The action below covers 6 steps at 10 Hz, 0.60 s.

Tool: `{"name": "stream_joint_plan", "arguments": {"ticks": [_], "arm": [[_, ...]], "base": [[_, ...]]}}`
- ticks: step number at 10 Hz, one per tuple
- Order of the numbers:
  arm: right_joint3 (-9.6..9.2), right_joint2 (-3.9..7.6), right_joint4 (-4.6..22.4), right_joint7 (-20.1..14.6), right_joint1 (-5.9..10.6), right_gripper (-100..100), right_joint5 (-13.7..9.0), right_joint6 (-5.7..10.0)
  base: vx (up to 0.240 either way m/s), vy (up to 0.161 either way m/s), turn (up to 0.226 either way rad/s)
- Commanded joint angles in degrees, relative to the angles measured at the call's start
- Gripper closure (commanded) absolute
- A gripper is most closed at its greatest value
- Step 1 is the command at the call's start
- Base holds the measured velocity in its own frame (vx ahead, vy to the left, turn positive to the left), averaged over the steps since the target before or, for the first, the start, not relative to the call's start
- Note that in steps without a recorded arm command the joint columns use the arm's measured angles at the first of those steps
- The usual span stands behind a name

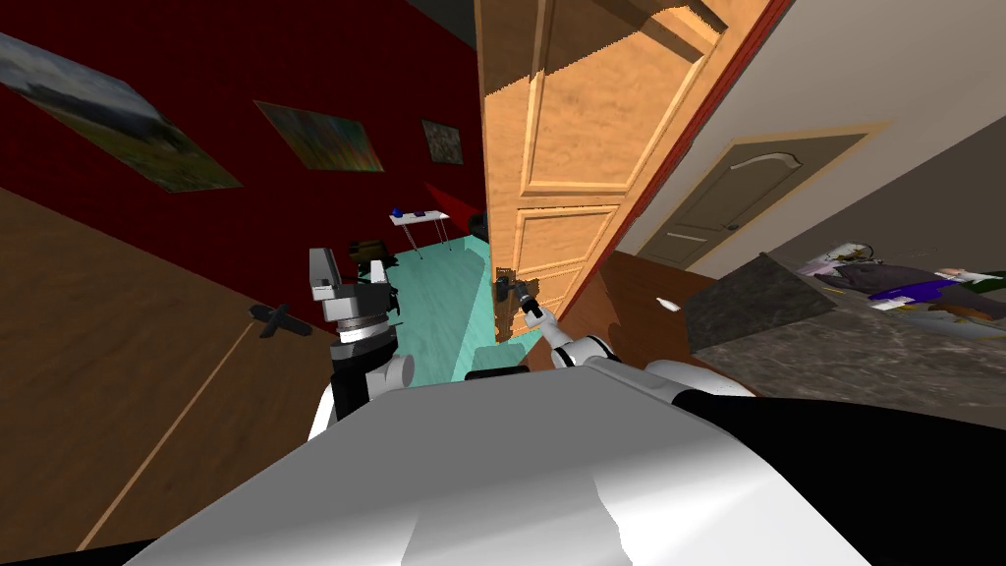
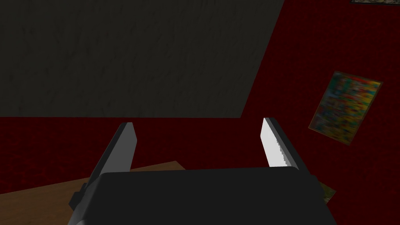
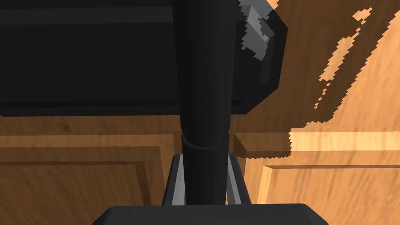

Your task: Push the door open

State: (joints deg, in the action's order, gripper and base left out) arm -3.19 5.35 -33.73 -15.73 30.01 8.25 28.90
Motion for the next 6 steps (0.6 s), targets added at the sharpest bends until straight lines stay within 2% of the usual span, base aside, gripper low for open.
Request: {"name": "stream_joint_plan", "arguments": {"ticks": [1,5,6], "arm": [[1.15,0.59,-0.7,0.7,-0.22,100,-0.4,-0.19],[3.46,0.78,-0.6,2.1,-0.45,100,-1.4,-0.53],[3.46,0.78,-0.6,2.1,-0.45,100,-1.4,-0.53]], "base": [[0.122,0.151,-0.062],[0.133,0.154,-0.062],[0.103,0.129,-0.044]]}}
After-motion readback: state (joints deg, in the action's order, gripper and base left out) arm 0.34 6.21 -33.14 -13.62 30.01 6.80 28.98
